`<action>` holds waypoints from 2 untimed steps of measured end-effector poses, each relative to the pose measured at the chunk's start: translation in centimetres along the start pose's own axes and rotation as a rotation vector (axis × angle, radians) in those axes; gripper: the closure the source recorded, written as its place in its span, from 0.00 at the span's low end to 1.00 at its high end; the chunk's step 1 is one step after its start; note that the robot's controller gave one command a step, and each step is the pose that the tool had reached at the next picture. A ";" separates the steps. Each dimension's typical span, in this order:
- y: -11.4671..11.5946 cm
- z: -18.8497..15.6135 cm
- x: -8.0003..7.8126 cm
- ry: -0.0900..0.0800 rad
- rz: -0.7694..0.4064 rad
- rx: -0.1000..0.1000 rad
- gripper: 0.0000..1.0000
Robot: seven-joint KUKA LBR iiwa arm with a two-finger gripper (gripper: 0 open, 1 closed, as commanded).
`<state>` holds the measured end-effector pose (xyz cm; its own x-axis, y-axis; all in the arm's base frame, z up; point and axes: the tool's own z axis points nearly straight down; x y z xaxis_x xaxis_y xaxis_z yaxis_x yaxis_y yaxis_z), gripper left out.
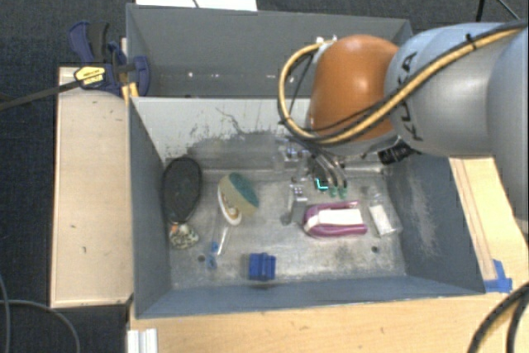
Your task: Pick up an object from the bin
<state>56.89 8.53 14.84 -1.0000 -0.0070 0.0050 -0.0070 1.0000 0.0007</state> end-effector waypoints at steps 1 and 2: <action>-3.3 6.4 5.1 0.004 0.057 0.002 0.00; -3.1 5.9 4.7 -0.007 0.052 -0.001 1.00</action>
Offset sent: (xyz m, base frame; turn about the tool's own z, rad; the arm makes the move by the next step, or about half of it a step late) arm -0.0477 -0.0319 -0.0595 0.0495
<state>52.18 5.37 8.92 -0.9990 0.0453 -0.0019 0.0453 0.9990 0.0013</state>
